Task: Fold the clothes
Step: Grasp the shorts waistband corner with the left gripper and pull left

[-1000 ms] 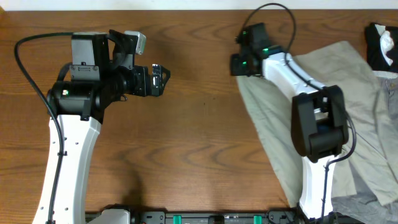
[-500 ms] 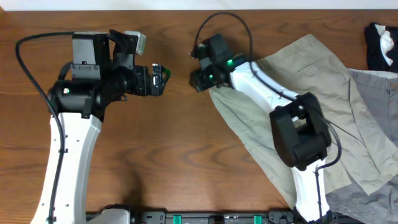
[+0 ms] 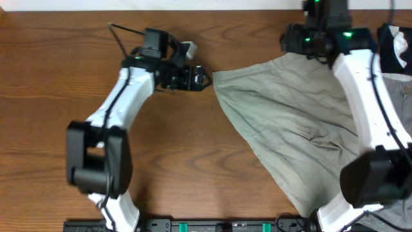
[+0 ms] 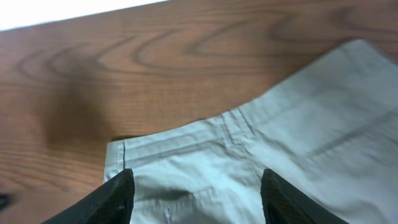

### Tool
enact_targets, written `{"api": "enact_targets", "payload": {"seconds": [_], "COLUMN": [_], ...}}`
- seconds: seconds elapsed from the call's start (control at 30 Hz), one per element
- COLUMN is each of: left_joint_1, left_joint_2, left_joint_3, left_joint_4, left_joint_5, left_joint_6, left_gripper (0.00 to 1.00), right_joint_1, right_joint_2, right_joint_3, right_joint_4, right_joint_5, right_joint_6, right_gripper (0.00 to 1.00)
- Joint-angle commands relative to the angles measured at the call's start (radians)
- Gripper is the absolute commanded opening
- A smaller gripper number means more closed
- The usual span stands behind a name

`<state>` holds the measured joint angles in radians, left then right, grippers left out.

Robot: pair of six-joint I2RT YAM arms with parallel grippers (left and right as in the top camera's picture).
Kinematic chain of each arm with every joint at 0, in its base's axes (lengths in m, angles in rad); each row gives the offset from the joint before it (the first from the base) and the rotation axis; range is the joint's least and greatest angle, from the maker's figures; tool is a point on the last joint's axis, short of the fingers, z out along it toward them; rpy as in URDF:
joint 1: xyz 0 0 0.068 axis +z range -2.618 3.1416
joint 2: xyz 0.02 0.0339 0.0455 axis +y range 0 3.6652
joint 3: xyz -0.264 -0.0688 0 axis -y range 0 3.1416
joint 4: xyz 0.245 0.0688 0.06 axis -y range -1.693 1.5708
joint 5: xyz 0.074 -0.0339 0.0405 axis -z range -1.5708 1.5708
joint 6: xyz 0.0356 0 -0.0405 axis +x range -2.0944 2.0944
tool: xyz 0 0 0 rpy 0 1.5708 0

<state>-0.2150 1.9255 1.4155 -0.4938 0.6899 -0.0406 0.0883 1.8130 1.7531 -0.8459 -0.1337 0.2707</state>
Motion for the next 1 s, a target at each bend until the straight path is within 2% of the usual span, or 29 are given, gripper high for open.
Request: {"api": "enact_targets", "payload": {"seconds": [0.0, 0.13, 0.4, 0.5, 0.67, 0.77, 0.8, 0.97], "left_joint_1": [-0.031, -0.058, -0.106, -0.12, -0.127, -0.095, -0.083, 0.029], "left_joint_2": [0.077, 0.171, 0.3, 0.323, 0.32, 0.304, 0.299, 0.235], "left_joint_3": [0.014, 0.014, 0.014, 0.014, 0.014, 0.014, 0.014, 0.014], "left_joint_4": [0.098, 0.207, 0.346, 0.372, 0.422, 0.408, 0.401, 0.312], "left_joint_5": [0.063, 0.063, 0.062, 0.061, 0.062, 0.062, 0.062, 0.058], "left_joint_6": [-0.123, -0.237, -0.371, -0.392, -0.389, -0.359, -0.357, -0.331], "left_gripper": [0.88, 0.82, 0.74, 0.64, 0.34, 0.09, 0.06, 0.06], "right_joint_1": [-0.023, -0.036, -0.036, -0.036, -0.036, -0.036, -0.036, -0.036], "right_joint_2": [-0.016, -0.018, -0.018, -0.018, -0.018, -0.018, -0.018, -0.018], "right_joint_3": [0.005, 0.005, 0.005, 0.005, 0.005, 0.005, 0.005, 0.005], "right_joint_4": [-0.036, -0.075, -0.096, -0.105, -0.116, -0.12, -0.121, -0.124], "right_joint_5": [-0.005, -0.005, -0.005, -0.005, 0.001, 0.003, 0.004, 0.011], "right_joint_6": [0.024, 0.024, 0.012, 0.012, -0.006, -0.006, -0.006, -0.006], "right_gripper": [0.63, 0.63, 0.64, 0.64, 0.64, 0.64, 0.64, 0.64]}}
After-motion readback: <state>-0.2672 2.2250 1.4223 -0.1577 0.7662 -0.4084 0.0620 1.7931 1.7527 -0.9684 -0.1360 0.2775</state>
